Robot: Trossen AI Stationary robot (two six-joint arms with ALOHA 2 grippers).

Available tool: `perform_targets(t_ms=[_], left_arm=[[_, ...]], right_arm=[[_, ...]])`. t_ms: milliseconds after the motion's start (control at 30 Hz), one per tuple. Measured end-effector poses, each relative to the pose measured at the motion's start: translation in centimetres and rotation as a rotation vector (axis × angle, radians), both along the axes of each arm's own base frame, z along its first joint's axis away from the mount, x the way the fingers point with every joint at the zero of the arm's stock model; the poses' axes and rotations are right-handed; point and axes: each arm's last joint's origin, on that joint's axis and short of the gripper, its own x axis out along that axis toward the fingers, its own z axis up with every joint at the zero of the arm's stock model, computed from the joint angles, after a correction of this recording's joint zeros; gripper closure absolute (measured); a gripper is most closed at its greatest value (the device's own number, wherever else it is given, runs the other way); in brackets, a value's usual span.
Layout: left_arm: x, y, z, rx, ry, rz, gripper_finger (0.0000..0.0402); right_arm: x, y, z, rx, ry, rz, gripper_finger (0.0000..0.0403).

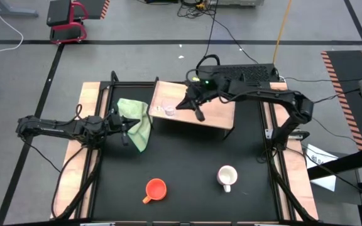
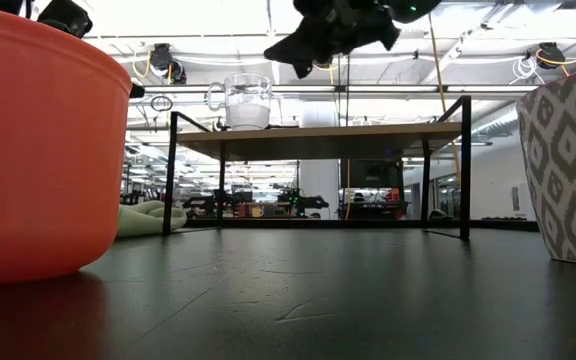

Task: Stack small to large cups/mugs on shelf
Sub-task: Put the transparent mug on the shelf

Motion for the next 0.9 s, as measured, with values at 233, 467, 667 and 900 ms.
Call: perform_targets(t_ms=[233, 467, 667, 900], left_arm=[[0.0, 0.0, -0.2, -0.011, 0.019, -0.001, 0.0401], [-0.1, 0.0, -0.4, -0.011, 0.041, 0.001, 0.0401], [-0.1, 0.0, -0.5, -0.011, 0.050, 0.001, 0.0401], [-0.1, 0.0, -0.5, -0.015, 0.053, 0.002, 0.0401]], right_arm=[[2.5, 0.4, 1.7, -0.092, 0.086, 0.037, 0.0403], [3.5, 0.3, 4.3, -0.170, 0.140, 0.054, 0.0403], [4.3, 0.2, 5.6, -0.242, 0.210, 0.040, 0.0403], [4.6, 0.1, 4.6, -0.218, 0.302, 0.025, 0.0403]])
